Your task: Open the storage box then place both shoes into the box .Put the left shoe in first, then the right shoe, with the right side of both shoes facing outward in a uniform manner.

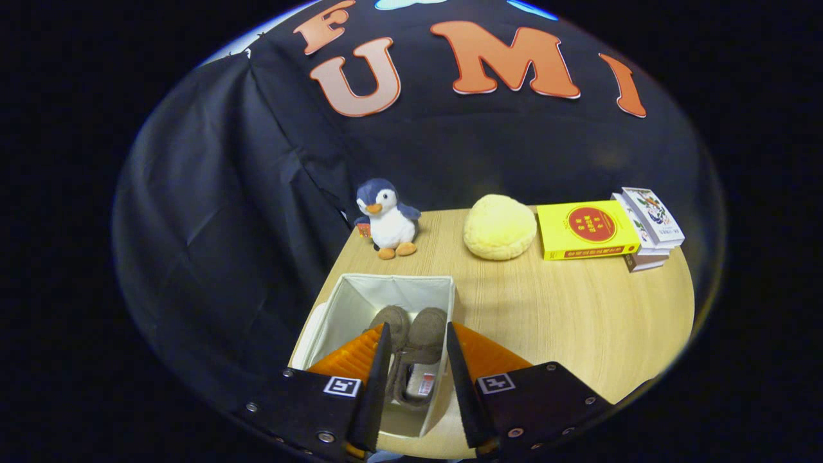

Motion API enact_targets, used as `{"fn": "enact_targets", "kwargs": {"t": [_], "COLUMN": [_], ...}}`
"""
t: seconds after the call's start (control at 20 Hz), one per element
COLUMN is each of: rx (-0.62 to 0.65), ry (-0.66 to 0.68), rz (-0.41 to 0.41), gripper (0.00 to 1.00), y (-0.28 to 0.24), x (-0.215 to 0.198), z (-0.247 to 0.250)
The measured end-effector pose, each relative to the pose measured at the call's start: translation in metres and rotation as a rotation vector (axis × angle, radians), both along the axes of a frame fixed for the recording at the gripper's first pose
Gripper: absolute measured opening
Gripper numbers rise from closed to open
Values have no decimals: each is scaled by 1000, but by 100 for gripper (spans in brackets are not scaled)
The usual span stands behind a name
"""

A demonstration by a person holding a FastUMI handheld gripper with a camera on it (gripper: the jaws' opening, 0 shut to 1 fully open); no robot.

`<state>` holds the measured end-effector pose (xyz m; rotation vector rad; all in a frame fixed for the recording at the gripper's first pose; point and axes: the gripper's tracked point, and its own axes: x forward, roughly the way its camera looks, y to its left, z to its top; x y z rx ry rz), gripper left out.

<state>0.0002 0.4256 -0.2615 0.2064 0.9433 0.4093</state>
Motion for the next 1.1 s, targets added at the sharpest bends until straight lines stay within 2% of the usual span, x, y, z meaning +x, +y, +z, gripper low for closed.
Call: {"fn": "enact_targets", "kwargs": {"t": [0.35,0.7,0.9,1.1], "rx": [21,5,6,-54], "ry": [-271,-478,-620,-761], "rz": [-79,-166,-224,-254], "gripper": [68,83,89,92], "y": [-104,-211,-260,-300], "x": [27,35,38,35], "z": [78,140,183,218]}}
